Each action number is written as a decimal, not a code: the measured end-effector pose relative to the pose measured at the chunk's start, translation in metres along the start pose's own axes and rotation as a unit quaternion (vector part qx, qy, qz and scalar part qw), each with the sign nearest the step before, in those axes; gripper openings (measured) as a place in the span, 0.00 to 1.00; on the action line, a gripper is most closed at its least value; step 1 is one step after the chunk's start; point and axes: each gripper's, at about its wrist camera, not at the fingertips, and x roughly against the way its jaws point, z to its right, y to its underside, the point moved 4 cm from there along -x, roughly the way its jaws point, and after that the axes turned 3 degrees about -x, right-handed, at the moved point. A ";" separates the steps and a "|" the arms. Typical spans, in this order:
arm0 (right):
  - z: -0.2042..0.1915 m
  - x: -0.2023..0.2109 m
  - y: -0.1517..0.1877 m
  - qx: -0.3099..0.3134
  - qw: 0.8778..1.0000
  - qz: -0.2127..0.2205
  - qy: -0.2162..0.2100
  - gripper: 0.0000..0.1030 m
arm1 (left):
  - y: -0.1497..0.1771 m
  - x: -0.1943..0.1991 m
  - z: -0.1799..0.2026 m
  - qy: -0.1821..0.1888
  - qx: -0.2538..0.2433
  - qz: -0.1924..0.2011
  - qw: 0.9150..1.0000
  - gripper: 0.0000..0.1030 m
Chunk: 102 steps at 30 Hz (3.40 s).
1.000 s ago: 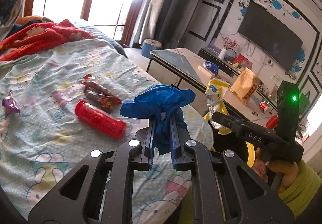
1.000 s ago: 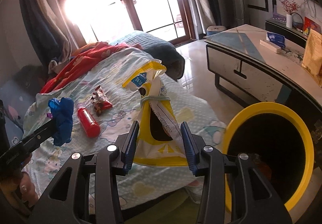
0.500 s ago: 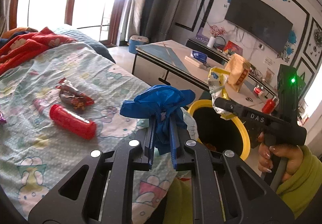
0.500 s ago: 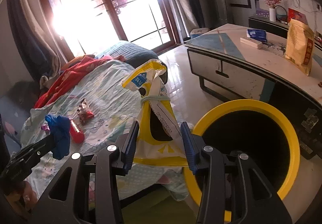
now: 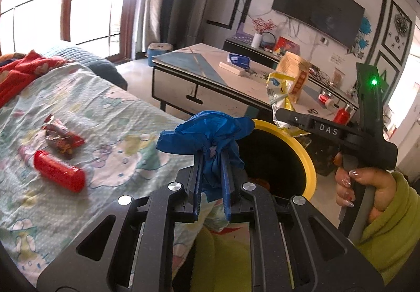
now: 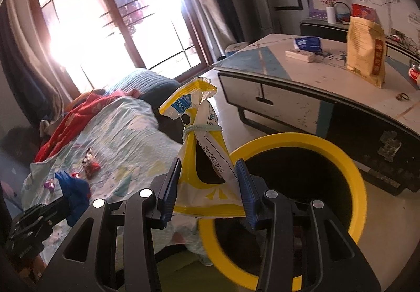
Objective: Collect trash
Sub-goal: 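Lift and carry the blue bag and yellow-white bag in both grippers over the bin, then open both grippers to drop the blue bag and yellow-white bag into the bin, then move both open tools back over the red bottle and wrappers on the bed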
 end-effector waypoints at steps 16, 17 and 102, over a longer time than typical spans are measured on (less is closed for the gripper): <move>0.063 0.005 -0.002 -0.042 0.998 0.012 0.052 0.40 | -0.003 -0.044 0.047 0.035 -0.050 -0.026 0.998 0.08; 0.067 0.005 -0.001 -0.046 0.997 0.012 0.054 0.40 | -0.002 -0.046 0.050 0.037 -0.053 -0.028 0.998 0.08; 0.079 0.011 -0.003 -0.043 0.995 0.022 0.085 0.71 | -0.007 -0.060 0.045 0.008 -0.022 -0.018 1.000 0.89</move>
